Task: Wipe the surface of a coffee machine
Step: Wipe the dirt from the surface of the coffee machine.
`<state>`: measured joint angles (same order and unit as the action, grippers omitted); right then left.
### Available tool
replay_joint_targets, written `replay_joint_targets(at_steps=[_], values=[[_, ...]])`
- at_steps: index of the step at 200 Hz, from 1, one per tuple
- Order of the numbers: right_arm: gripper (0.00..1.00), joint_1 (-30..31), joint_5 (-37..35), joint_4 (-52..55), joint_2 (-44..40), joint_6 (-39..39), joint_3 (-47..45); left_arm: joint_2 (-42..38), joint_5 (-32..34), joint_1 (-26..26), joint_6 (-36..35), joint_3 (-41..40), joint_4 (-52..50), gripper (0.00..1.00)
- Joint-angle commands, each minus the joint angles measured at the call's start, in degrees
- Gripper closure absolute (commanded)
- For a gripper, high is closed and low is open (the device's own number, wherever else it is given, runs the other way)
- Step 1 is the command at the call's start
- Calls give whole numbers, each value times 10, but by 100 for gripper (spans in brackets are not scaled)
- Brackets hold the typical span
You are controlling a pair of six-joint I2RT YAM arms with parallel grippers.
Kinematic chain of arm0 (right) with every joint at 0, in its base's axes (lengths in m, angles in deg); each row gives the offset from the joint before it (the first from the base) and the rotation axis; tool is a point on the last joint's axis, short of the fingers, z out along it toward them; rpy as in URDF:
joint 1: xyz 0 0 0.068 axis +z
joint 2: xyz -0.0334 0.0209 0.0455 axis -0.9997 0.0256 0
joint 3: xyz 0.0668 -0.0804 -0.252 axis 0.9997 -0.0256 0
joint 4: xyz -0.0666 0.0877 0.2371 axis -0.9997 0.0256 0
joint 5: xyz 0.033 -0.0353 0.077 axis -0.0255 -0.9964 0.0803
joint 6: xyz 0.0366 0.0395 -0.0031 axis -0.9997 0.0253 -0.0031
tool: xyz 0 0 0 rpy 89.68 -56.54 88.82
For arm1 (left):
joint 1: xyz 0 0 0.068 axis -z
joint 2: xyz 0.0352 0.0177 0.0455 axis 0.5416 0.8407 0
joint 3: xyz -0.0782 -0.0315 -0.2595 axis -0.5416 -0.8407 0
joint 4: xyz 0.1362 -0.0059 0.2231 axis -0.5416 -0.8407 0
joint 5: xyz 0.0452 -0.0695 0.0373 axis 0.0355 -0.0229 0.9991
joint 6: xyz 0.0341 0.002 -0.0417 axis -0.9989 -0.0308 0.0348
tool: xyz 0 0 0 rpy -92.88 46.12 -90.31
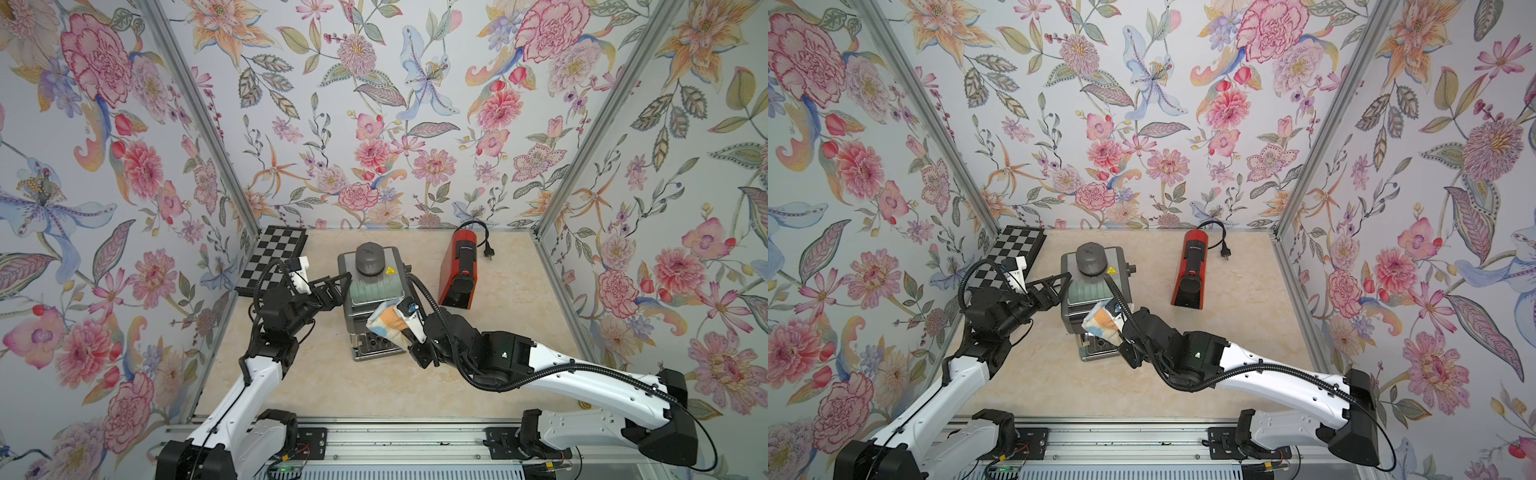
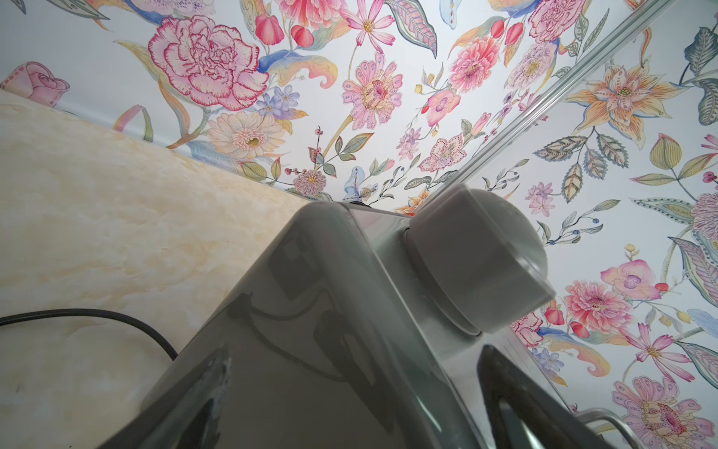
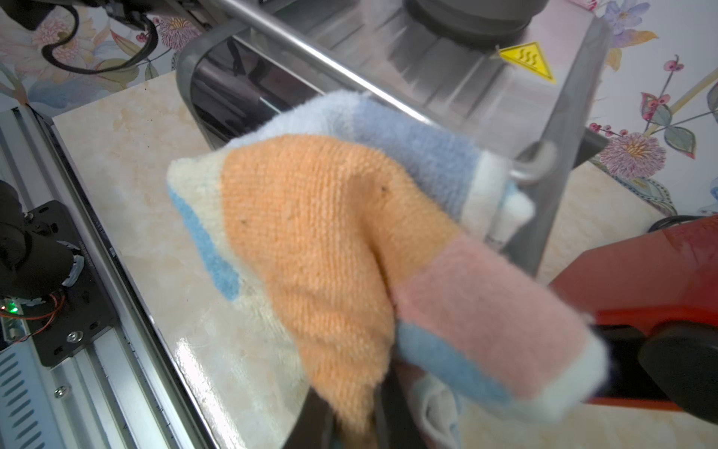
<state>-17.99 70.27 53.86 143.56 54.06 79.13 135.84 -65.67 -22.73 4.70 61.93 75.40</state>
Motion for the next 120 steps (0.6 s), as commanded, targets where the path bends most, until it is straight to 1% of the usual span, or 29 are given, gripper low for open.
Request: replay_joint_targets(at_steps=[1,44,78,94,120], values=[[100,13,-10,-42,40,26,19,11,0,0,-27,-2,-60,1],[100,18,27,-125,111,40,64,12,-1,0,-32,6,-71,1],[100,8,48,-144,157,41,90,12,0,0,-33,6,-75,1],[100,-2,50,-144,154,30,74,11,0,0,-34,7,-77,1],[100,-24,40,-144,104,9,17,13,2,0,-35,8,-76,1]])
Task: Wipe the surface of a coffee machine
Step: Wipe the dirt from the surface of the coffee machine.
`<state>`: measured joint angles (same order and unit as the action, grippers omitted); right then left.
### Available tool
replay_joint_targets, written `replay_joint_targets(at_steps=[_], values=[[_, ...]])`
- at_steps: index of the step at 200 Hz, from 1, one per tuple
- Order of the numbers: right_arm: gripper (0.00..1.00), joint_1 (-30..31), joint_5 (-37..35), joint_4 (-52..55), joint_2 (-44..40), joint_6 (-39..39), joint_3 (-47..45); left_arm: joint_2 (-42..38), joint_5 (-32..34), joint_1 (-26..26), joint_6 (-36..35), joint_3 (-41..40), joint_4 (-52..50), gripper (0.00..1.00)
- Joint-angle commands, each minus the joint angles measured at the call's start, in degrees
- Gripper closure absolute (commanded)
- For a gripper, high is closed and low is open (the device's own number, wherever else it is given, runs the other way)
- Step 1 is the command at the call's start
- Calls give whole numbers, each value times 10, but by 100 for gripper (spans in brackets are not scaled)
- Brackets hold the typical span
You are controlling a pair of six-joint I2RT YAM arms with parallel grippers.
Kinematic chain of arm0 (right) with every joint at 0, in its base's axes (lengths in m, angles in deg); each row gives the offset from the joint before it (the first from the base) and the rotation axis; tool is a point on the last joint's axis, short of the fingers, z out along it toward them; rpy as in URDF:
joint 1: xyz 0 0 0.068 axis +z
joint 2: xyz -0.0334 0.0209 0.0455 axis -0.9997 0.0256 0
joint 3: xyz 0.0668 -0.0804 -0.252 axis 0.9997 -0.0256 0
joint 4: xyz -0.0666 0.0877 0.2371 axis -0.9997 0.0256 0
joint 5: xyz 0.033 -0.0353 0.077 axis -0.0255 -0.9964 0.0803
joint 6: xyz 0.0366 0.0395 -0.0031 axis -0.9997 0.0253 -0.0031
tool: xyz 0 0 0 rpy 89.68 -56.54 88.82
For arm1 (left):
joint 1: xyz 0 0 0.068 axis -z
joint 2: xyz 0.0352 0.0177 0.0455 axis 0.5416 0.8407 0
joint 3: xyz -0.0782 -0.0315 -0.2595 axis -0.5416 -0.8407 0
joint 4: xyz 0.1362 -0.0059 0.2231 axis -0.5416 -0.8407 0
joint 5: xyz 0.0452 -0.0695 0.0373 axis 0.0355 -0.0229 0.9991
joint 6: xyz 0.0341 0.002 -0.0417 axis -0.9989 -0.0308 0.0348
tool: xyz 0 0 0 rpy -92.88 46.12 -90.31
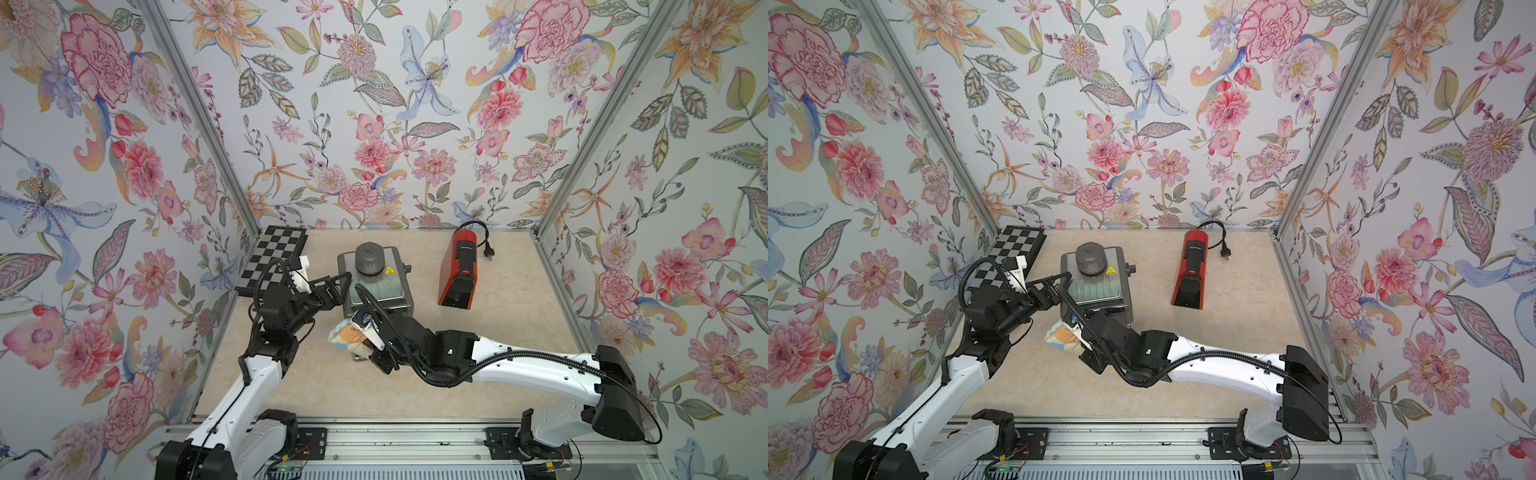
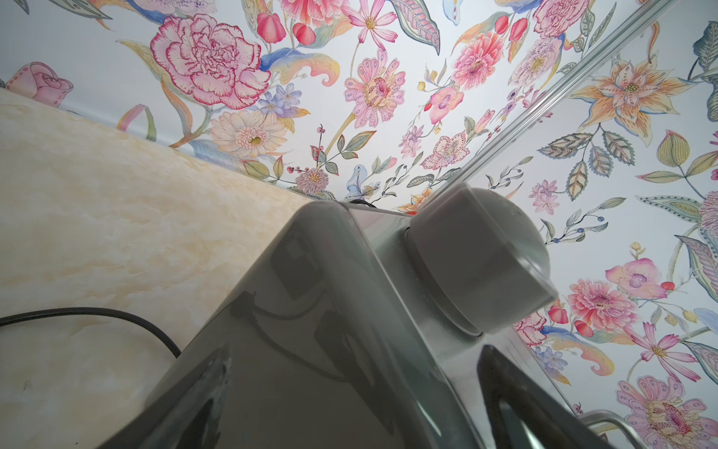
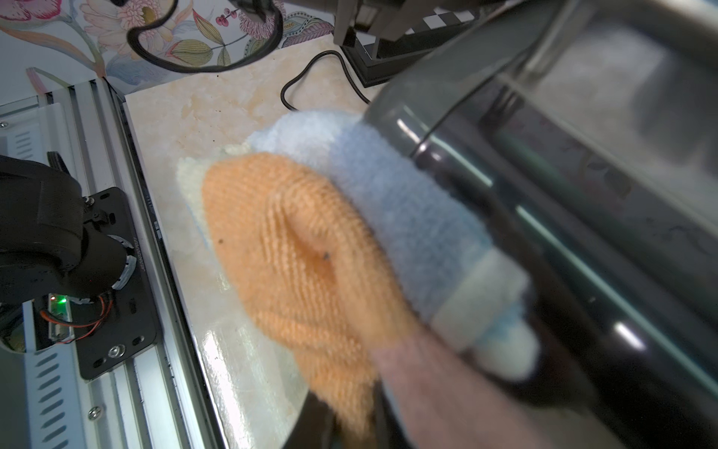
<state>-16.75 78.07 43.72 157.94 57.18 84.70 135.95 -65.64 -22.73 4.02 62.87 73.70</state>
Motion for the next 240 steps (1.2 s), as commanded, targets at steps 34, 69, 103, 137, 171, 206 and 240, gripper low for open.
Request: replay_joint_targets(at_steps=[34,69,103,137,171,206,240], values=[[100,-73,-43,-33,-143,-40,-122,18,1,0,-26,-1,-56,1],[100,-103,-53,6,-226,-44,-174,15,3,0,-27,-1,-62,1],[100,-87,-42,10,-219,-41,-169,15,6,0,-26,0,-63,1],[100,-46,-32,-31,-158,-32,-139,17,5,0,-25,5,-62,1],[100,-23,-13,-83,-105,-34,-118,11,6,1,-28,6,-70,1],[100,-20,-3,-170,-105,-69,-182,6,5,0,-30,4,-75,1],[100,-32,8,-425,-183,-126,-385,7,5,0,-29,4,-73,1]])
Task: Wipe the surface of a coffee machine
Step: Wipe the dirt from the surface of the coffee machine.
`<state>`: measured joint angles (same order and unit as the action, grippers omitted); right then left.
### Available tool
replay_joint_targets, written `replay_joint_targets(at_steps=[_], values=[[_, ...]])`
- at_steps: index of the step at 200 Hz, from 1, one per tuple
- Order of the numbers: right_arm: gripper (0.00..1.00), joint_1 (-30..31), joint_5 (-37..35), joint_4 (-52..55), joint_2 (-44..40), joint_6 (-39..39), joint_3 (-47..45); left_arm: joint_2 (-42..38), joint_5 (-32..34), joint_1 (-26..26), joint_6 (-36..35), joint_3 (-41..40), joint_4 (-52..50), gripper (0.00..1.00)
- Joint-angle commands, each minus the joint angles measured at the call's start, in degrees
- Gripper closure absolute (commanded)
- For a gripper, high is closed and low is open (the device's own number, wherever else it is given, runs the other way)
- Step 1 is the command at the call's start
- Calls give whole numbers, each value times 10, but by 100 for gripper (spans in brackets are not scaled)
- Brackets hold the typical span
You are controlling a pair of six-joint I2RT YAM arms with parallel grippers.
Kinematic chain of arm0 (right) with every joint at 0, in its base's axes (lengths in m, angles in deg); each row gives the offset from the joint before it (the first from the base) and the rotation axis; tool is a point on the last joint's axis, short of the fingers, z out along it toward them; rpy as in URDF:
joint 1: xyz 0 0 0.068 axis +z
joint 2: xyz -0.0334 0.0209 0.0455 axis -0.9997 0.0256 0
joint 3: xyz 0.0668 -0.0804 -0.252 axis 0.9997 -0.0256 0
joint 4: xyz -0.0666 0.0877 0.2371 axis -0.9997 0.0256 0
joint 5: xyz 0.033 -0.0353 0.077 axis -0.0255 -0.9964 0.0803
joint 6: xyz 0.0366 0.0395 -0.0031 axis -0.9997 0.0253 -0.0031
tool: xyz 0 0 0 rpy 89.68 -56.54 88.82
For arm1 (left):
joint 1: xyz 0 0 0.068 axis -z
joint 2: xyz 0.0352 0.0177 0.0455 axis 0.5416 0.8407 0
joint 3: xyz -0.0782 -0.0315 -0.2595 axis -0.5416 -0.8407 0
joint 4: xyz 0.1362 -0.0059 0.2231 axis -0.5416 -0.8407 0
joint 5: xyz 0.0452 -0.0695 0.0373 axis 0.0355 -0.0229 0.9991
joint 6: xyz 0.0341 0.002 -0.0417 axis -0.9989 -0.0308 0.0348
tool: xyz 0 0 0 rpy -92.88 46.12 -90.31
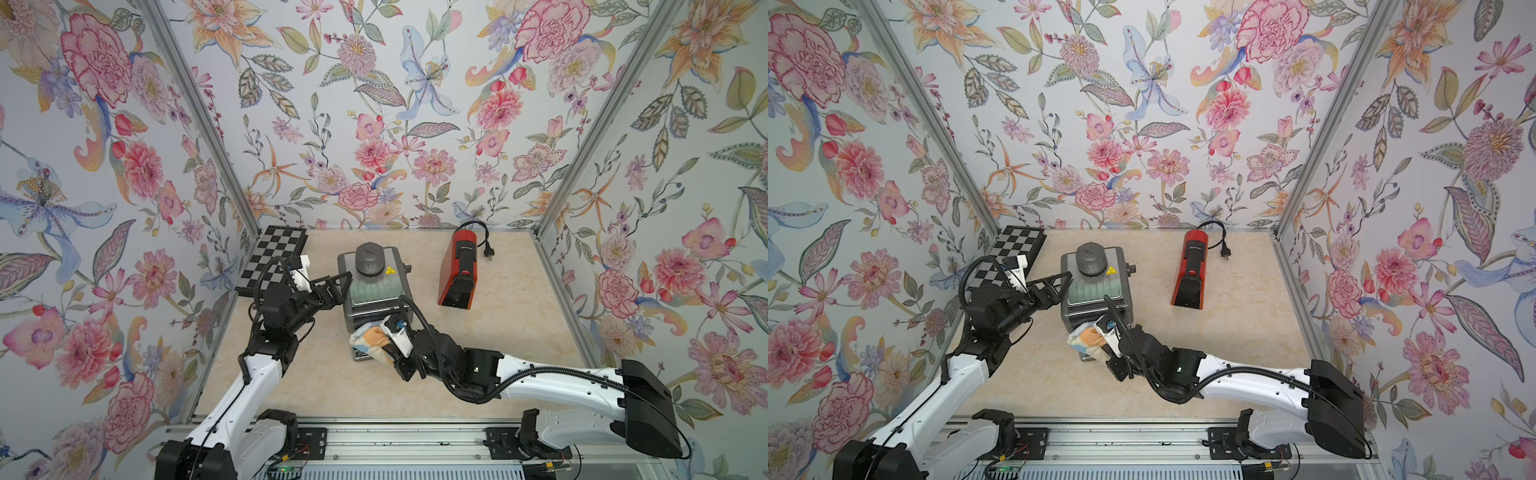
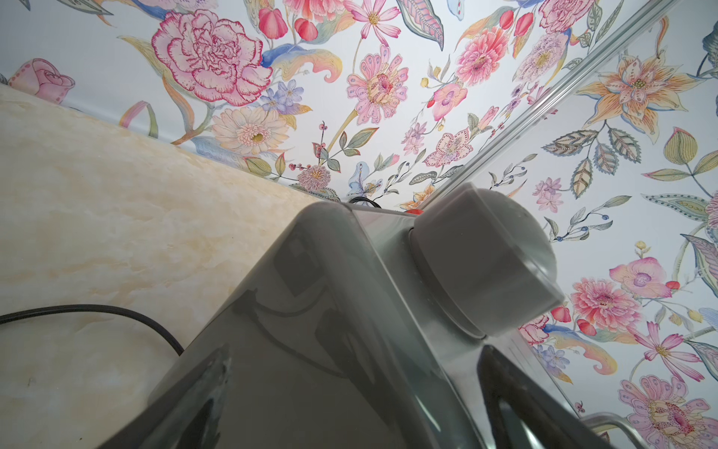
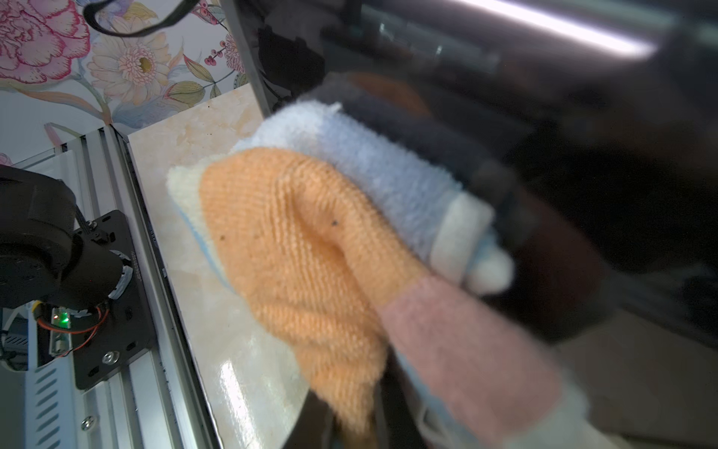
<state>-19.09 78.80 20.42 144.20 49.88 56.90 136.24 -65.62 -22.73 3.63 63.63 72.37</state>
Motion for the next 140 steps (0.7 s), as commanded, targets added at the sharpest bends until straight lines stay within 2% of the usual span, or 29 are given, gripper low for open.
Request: replay_joint_targets(at_steps=[1,25,44,80,115,140], values=[[100,-9,1,-197,-48,-54,-112,5,5,0,-24,-4,-60,1],[100,2,-30,-273,-55,-56,-185,7,5,1,-19,-7,-52,1],[100,-1,-28,-344,-44,-56,-223,7,5,1,-19,-6,-52,1],[100,-23,3,-400,-6,-52,-213,4,10,1,-21,-6,-57,1],[100,-63,52,-479,88,-75,-180,9,9,1,-20,-3,-55,1],[100,-72,60,-514,126,-73,-166,7,11,2,-28,6,-67,1]])
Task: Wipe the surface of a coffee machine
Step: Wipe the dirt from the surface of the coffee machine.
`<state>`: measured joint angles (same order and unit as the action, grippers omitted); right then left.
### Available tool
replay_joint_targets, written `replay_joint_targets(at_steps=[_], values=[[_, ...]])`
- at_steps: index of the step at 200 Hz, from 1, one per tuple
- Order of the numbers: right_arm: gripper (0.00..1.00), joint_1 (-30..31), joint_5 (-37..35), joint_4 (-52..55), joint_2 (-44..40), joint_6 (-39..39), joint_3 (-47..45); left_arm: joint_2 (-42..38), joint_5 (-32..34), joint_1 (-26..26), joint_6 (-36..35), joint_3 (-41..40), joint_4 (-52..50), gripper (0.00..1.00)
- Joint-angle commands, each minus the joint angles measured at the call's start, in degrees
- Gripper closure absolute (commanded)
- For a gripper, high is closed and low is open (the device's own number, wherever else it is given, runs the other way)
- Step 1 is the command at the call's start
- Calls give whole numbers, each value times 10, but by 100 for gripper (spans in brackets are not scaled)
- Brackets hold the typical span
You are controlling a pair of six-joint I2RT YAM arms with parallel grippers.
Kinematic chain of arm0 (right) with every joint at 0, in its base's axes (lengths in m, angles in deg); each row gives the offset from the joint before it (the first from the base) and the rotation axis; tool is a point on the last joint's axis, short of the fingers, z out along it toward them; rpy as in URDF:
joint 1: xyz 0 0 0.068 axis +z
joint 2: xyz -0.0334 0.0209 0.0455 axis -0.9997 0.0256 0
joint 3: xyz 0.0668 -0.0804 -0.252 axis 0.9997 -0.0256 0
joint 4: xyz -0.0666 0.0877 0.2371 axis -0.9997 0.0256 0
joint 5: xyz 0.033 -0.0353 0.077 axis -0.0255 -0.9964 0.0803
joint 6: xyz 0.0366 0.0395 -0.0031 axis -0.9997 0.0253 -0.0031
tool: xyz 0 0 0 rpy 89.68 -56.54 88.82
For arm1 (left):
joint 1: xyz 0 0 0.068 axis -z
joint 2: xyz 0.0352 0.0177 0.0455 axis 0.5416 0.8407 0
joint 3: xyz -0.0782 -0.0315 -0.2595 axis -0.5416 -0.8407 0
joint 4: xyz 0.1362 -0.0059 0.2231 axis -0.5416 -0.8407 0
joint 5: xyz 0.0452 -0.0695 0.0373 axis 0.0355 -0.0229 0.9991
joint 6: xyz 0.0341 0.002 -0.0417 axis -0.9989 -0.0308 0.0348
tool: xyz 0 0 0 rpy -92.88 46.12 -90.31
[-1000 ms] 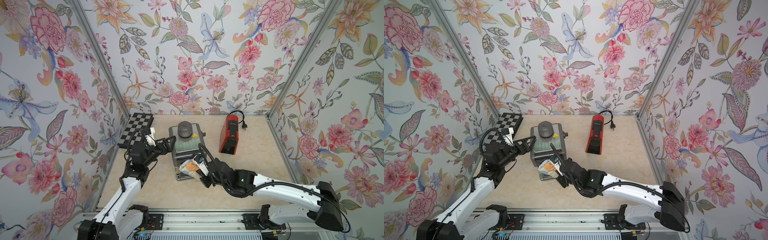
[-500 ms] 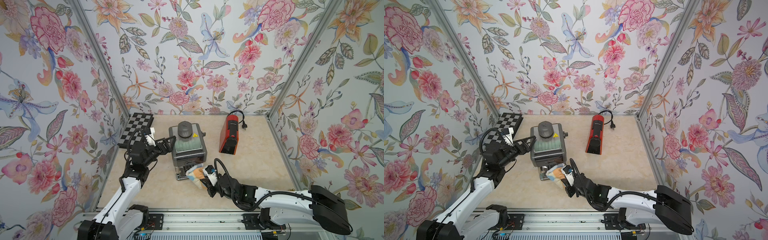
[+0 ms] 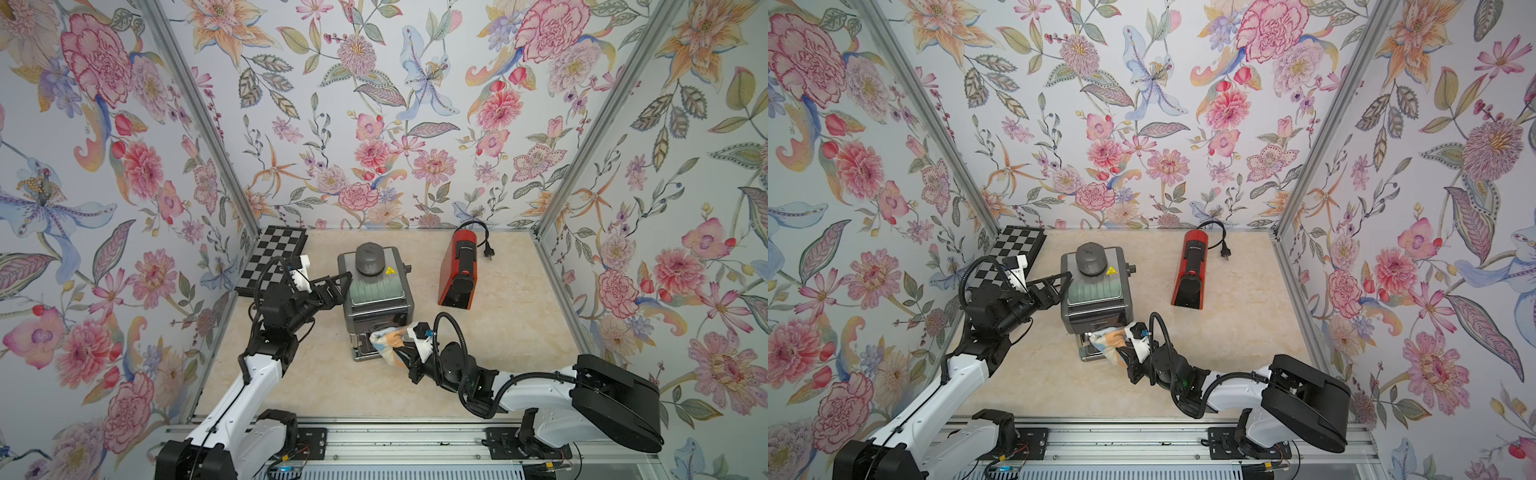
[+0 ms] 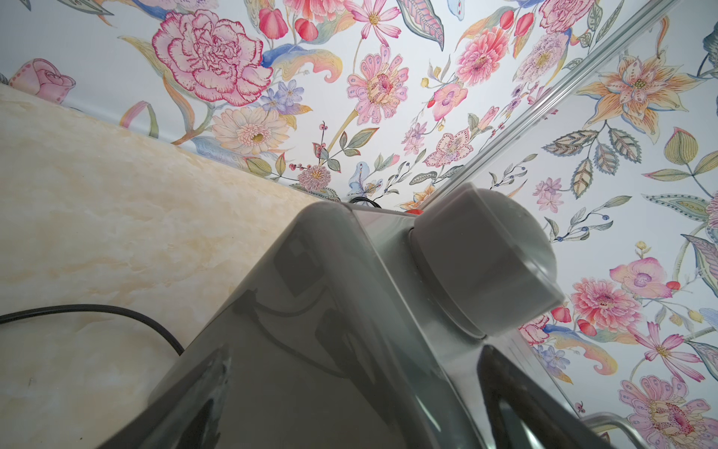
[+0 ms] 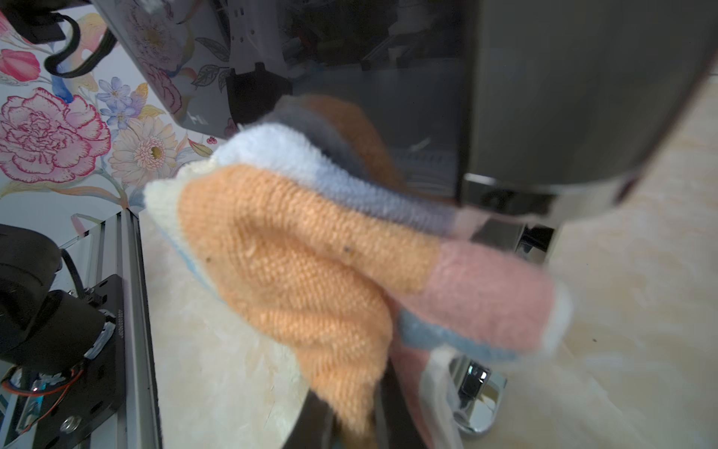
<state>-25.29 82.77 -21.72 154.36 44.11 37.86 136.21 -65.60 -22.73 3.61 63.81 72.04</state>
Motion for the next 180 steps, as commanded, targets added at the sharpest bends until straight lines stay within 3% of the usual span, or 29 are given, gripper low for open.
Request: replay_joint_targets(at_steps=[1,30,99,145,180], values=[[100,-10,21,-95,26,-15,25,7,10,2,-28,5,-65,1],[100,-15,30,-140,72,-12,37,9,9,1,-34,9,-74,1],[100,-32,12,-389,184,-70,-24,4,13,1,-41,19,-92,1],[100,-37,41,-368,157,-110,-46,0,17,1,-39,16,-94,1],[100,-65,88,-402,179,-202,-28,-4,18,1,-39,17,-99,1]])
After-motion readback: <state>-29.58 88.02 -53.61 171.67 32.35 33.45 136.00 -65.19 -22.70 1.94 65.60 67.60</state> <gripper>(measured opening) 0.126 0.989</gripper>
